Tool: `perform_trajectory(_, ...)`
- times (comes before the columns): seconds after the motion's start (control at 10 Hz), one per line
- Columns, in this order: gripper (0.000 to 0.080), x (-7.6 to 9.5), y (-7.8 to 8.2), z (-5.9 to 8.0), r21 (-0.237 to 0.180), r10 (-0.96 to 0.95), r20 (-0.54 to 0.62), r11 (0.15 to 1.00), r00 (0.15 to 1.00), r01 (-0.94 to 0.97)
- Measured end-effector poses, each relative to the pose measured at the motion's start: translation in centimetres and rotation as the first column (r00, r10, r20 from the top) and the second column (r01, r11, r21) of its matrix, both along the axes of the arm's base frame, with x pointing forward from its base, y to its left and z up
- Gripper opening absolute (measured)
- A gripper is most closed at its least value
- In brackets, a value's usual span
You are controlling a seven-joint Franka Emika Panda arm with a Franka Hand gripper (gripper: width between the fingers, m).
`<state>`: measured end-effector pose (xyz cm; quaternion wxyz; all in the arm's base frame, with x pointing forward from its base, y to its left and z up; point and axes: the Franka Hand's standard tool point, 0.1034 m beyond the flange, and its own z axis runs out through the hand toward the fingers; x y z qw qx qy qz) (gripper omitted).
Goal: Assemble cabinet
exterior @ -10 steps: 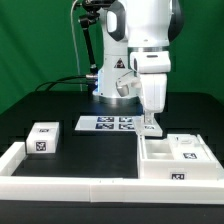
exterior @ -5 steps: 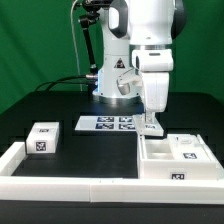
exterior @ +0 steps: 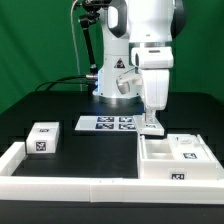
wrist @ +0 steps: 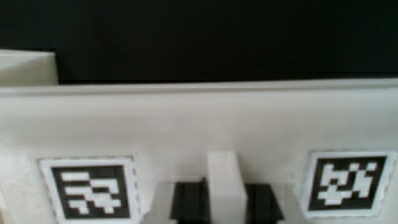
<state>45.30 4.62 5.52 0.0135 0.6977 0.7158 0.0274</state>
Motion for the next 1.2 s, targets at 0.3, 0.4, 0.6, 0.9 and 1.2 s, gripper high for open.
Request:
perform_trajectory(0.3, 0.007, 0.72, -0.22, 0.06, 0.004, -0.003, 0.01, 1.0, 1.0, 0.003)
perform_trajectory(0.4, 0.007, 0.72, -0.21, 0.06, 0.004, -0.003, 0.01, 1.0, 1.0, 0.003)
perform_trajectory(0.6, 0.007, 1.0, 0.08, 0.22, -0.004, -0.023, -0.002, 1.0, 1.0, 0.023)
perform_trajectory(0.9, 0.007, 1.29, 0.12, 0.05, -0.007, -0.037, -0.017, 0.999, 0.999, 0.037)
perform_trajectory(1.2, 0.007, 1.19, -0.1, -0.22, -0.006, -0.037, -0.022, 0.999, 0.999, 0.037)
